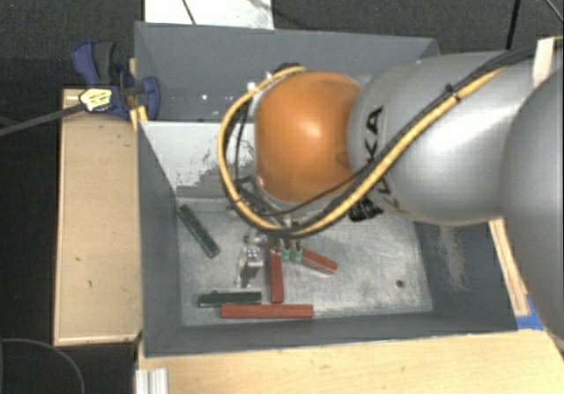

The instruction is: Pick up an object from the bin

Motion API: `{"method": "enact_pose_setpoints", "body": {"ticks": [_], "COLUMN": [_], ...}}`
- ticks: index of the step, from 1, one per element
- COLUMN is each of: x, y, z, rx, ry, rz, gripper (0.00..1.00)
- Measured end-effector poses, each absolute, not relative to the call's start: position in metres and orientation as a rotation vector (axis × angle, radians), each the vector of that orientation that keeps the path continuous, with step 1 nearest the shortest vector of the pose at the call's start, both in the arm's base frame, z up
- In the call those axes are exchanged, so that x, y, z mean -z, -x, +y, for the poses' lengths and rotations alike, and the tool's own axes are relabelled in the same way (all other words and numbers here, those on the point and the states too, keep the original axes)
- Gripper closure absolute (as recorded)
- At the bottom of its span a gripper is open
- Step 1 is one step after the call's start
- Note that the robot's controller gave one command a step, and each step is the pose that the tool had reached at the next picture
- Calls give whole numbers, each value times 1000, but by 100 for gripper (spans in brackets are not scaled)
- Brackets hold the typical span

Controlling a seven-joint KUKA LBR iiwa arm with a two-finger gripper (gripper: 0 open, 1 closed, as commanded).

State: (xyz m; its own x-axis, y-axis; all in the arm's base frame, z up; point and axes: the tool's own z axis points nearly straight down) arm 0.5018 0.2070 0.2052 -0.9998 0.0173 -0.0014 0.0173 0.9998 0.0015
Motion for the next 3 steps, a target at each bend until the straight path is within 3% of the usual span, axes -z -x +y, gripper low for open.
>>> {"method": "enact_pose_setpoints", "body": {"ticks": [1, 2, 3], "x": [-205, -162, -80], "y": [-502, -503, -496], "z": [207, 198, 170], "rx": [-2, -5, -13], "ry": [-29, 96, -196], "rz": [3140, 3132, 3135], "gripper": [0, 0, 100]}}
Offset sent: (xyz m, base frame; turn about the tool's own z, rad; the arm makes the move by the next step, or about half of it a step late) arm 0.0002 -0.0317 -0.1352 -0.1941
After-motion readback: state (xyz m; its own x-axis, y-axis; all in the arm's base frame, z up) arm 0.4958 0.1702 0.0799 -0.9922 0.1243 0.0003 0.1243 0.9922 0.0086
